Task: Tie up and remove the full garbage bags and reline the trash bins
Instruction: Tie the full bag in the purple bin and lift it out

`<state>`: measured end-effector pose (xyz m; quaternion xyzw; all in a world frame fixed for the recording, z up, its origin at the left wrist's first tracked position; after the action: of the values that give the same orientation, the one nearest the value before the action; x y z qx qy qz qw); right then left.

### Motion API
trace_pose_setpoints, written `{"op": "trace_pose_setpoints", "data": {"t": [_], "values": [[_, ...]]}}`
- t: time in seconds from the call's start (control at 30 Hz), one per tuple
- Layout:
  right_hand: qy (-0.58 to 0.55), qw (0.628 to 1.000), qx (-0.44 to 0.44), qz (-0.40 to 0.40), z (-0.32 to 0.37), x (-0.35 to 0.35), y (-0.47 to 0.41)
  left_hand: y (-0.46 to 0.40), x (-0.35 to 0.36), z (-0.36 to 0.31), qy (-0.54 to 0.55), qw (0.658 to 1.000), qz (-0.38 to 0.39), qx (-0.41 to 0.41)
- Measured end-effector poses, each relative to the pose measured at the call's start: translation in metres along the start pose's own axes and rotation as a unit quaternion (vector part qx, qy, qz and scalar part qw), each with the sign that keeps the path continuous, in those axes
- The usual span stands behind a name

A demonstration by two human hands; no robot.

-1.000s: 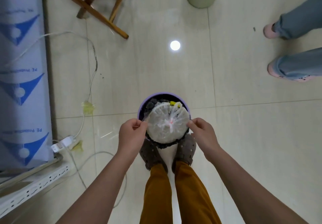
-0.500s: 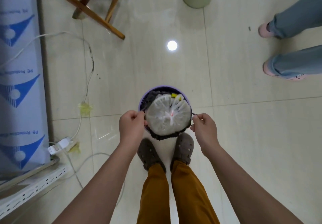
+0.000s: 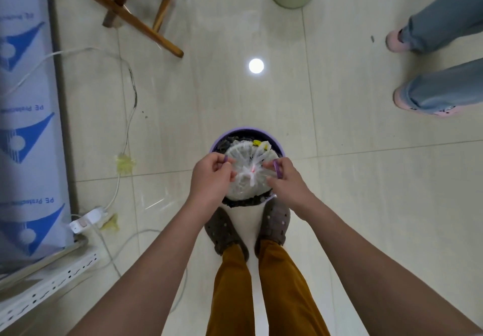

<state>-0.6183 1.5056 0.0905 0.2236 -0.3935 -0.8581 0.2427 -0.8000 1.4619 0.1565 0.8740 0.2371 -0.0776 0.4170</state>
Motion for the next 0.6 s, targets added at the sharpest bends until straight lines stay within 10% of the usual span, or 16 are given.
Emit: {"op": "trace_pose_setpoints", "data": {"t": [0.2,0.4,0.6], "values": [[-0.069,0.982,0.09,-0.151,-0.022,-0.032,-0.012,-0.019,-0.019,0.018,-0.033,0.998,-0.033,-0.042],[0.316,0.926,-0.022,-0.206,-0.008,-0.027,-0.005,-0.025,-0.015,0.041,-0.07,0.993,0.024,-0.097],[0.427,0.886,-0.183,-0.016,-0.007,0.043,-0.016,-0.031,-0.007,0.041,0.011,0.998,0.026,-0.053]]}}
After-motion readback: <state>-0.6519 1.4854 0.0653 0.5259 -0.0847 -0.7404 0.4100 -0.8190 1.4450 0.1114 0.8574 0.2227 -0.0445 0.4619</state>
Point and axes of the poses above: each hand's wrist, its own y-axis away from the middle knuckle, its own x-axis out of the palm, z = x × y, the point moved 7 cm from there along -y, towards the middle knuckle, and after that the axes turned 2 degrees about y, right-handed, at the moved point
